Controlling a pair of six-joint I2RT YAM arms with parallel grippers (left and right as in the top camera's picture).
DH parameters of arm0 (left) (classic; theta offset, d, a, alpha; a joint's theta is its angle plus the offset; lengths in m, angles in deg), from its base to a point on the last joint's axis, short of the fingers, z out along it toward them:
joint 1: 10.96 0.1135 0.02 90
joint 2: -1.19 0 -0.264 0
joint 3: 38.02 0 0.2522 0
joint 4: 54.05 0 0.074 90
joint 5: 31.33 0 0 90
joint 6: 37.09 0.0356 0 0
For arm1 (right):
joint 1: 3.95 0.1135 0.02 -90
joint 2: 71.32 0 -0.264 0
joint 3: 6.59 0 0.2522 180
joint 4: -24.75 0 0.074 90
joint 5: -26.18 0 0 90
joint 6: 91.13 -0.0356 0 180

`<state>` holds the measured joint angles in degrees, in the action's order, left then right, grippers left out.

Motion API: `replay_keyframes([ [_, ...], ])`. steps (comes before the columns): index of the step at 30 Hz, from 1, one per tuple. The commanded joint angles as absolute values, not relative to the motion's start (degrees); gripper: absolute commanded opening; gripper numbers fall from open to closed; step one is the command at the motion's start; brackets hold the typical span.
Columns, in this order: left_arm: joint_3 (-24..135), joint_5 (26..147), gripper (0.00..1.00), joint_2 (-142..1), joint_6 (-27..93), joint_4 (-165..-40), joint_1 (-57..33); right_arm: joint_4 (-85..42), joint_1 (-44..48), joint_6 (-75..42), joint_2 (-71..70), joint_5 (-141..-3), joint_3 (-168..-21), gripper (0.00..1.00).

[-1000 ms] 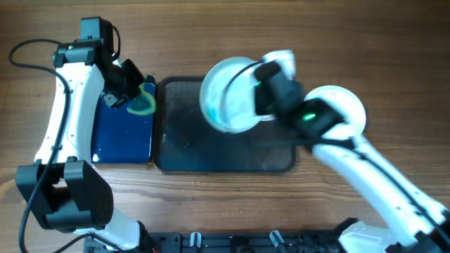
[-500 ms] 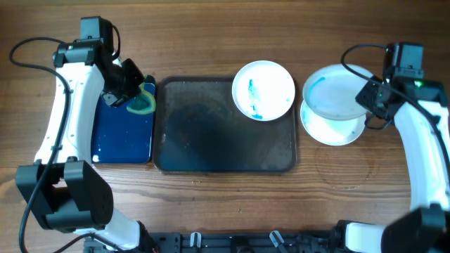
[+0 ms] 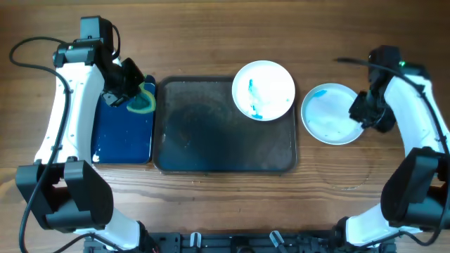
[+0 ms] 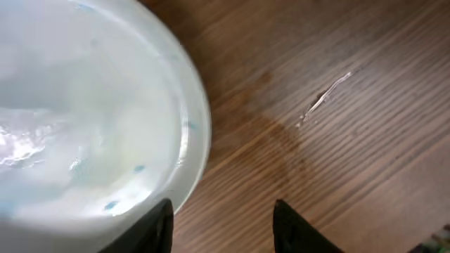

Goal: Clean dirty plates on tray and stack at the side
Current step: 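Lift the front plate with the right gripper and stack it on the cleaned plate, then grasp the last white plate with the right gripper and pull it to tray center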

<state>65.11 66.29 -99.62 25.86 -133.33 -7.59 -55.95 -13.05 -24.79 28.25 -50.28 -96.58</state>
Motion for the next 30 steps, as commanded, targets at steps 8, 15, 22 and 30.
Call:
replay_keyframes([
  [8,65.7,67.1,0.04,-99.1,27.0,-132.8,-7.8,-43.5,-1.2,-9.9,31.3,-75.3,-110.3,0.63],
  [15,65.7,67.2,0.04,-99.1,28.5,-133.6,-7.8,-40.2,3.4,-3.6,45.5,-73.4,-110.3,0.59],
  [22,65.7,67.2,0.04,-99.1,28.5,-133.7,-7.8,-36.4,3.4,0.4,50.2,-73.3,-110.2,0.43],
  [30,65.7,67.2,0.04,-99.1,28.5,-133.7,-7.8,-34.9,3.4,0.3,50.3,-73.4,-109.5,0.28],
])
